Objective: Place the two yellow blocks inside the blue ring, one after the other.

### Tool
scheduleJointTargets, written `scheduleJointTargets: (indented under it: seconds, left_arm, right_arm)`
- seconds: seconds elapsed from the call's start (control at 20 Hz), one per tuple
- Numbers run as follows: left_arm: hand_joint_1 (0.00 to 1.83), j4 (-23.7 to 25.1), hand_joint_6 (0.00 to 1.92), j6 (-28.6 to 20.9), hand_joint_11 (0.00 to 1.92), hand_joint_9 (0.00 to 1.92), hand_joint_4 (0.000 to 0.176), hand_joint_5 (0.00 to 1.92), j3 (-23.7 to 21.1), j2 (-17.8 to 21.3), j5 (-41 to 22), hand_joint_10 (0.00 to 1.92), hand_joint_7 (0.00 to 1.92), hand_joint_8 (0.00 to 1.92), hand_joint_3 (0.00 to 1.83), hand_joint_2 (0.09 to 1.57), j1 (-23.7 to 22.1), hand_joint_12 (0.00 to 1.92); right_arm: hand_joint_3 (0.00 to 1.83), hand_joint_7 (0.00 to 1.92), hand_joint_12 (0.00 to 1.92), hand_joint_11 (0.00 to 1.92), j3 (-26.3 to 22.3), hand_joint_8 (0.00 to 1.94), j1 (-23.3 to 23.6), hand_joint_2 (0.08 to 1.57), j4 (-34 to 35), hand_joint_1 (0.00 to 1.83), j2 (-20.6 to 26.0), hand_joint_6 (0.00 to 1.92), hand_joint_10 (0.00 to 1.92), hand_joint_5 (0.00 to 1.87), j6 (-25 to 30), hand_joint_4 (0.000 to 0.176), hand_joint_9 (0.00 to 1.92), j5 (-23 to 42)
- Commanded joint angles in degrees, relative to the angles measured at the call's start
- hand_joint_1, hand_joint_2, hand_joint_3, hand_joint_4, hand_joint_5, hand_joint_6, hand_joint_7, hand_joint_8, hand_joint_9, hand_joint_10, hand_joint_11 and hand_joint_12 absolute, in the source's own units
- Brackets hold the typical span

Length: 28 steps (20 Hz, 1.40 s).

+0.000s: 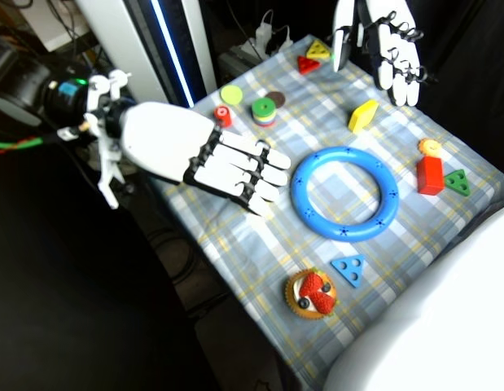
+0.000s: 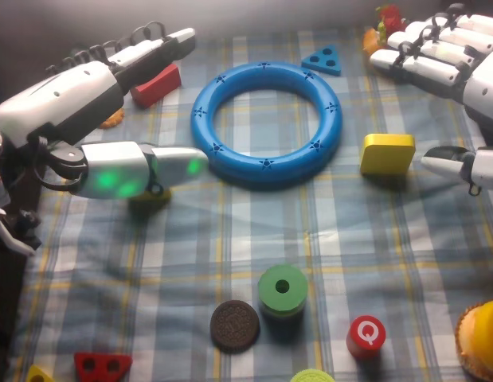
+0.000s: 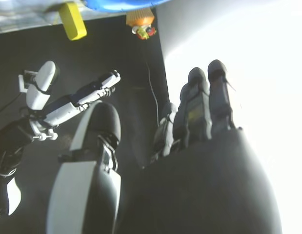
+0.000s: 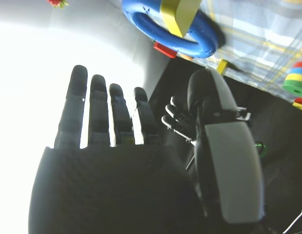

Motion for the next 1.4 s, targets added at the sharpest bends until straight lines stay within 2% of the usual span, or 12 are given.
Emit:
scheduleJointTargets:
  seconds: [0.0, 0.05, 0.3, 0.35, 0.4, 0.55, 0.7, 0.85, 1.0, 1.1, 1.2, 1.35]
  left_arm:
    - [0.75, 0.4, 0.01, 0.0, 0.00, 0.05, 0.011, 0.02, 0.3, -0.3, -6.1, 0.06, 0.05, 0.01, 0.01, 1.08, -1.0, 0.00]
    - [0.81, -0.2, 0.00, 0.5, 0.00, 0.05, 0.029, 0.02, 0.8, -0.8, -5.2, 0.06, 0.06, 0.01, 0.00, 1.06, -1.3, 0.00]
    - [0.91, -1.5, 0.01, 1.7, 0.00, 0.05, 0.046, 0.04, 1.3, -1.2, -3.8, 0.04, 0.08, 0.01, 0.00, 1.03, -1.2, 0.00]
    - [0.94, -2.4, 0.01, 3.1, 0.00, 0.06, 0.047, 0.05, 1.3, -1.4, -3.2, 0.04, 0.09, 0.01, 0.00, 1.02, -1.2, 0.00]
    - [0.99, -3.8, 0.01, 5.4, 0.00, 0.11, 0.031, 0.11, 1.3, -1.5, -2.5, 0.04, 0.15, 0.01, 0.00, 1.00, -1.2, 0.00]
    - [1.05, -7.3, 0.01, 10.8, 0.01, 0.18, 0.027, 0.17, 1.9, -2.3, 0.0, 0.04, 0.25, 0.02, 0.00, 1.03, -1.1, 0.01]
    - [1.07, -9.7, 0.00, 13.1, 0.00, 0.30, 0.001, 0.27, 3.0, -3.4, 1.7, 0.03, 0.37, 0.01, 0.00, 1.03, -1.1, 0.39]
    - [1.06, -12.8, 0.01, 17.0, 0.00, 0.34, 0.002, 0.31, 3.6, -4.3, 2.8, 0.03, 0.41, 0.01, 0.00, 1.05, -1.1, 0.50]
    - [1.10, -15.4, 0.03, 19.6, 0.00, 0.49, 0.000, 0.49, 4.6, -5.1, 3.8, 0.06, 0.57, 0.02, 0.00, 1.05, -1.1, 0.97]
    - [1.10, -17.7, 0.02, 22.6, 0.00, 0.50, 0.000, 0.51, 5.0, -5.5, 4.4, 0.05, 0.58, 0.01, 0.00, 1.05, -1.1, 1.05]
    - [1.13, -19.4, 0.02, 24.0, 0.00, 0.64, 0.000, 0.68, 5.5, -5.8, 4.9, 0.07, 0.75, 0.03, 0.00, 1.06, -1.1, 1.34]
    - [1.12, -21.6, 0.03, 26.0, 0.00, 0.66, 0.000, 0.75, 6.0, -6.0, 5.4, 0.06, 0.80, 0.02, 0.00, 1.08, -0.9, 1.33]
  right_arm:
    - [0.03, 0.00, 0.01, 0.01, 0.3, 0.00, 0.9, 1.26, 0.0, 0.52, -0.3, 0.00, 0.00, 0.00, -0.1, 0.000, 0.00, 6.7]
    - [0.02, 0.00, 0.01, 0.02, 0.6, 0.00, 0.9, 1.25, 0.4, 0.51, -0.6, 0.00, 0.00, 0.00, -0.1, 0.000, 0.00, 6.7]
    - [0.01, 0.00, 0.00, 0.00, 1.0, 0.00, 0.8, 1.26, 1.6, 0.52, -1.6, 0.00, 0.00, 0.00, -0.1, 0.000, 0.00, 7.3]
    - [0.01, 0.00, 0.00, 0.00, 1.0, 0.00, 0.6, 1.25, 1.9, 0.52, -1.6, 0.00, 0.00, 0.00, -0.1, 0.000, 0.00, 7.6]
    - [0.01, 0.00, 0.00, 0.00, 1.0, 0.00, 0.4, 1.25, 2.2, 0.56, -1.6, 0.00, 0.00, 0.00, -0.1, 0.000, 0.00, 7.9]
    - [0.01, 0.00, 0.00, 0.00, 0.9, 0.00, 0.2, 1.27, 2.8, 0.56, -1.6, 0.00, 0.00, 0.00, -0.1, 0.000, 0.00, 8.5]
    - [0.01, 0.00, 0.00, 0.00, 0.9, 0.00, -0.4, 1.28, 3.6, 0.53, -1.6, 0.00, 0.00, 0.00, -0.1, 0.000, 0.00, 9.1]
    - [0.01, 0.00, 0.00, 0.00, 0.7, 0.00, -0.7, 1.28, 3.9, 0.53, -1.4, 0.00, 0.00, 0.00, -0.1, 0.000, 0.00, 9.5]
    - [0.01, 0.00, 0.00, 0.00, 0.5, 0.00, -0.9, 1.29, 4.3, 0.53, -1.3, 0.00, 0.00, 0.00, -0.1, 0.000, 0.00, 9.8]
    - [0.01, 0.00, 0.00, 0.00, 0.4, 0.00, -1.0, 1.29, 4.3, 0.52, -1.2, 0.00, 0.00, 0.00, -0.1, 0.000, 0.00, 9.9]
    - [0.01, 0.00, 0.00, 0.00, 0.3, 0.00, -1.0, 1.29, 4.4, 0.50, -1.1, 0.00, 0.00, 0.00, -0.1, 0.000, 0.00, 10.0]
    - [0.00, 0.00, 0.00, 0.00, 0.2, 0.00, -1.1, 1.29, 4.5, 0.53, -1.0, 0.00, 0.00, 0.00, -0.1, 0.000, 0.00, 10.2]
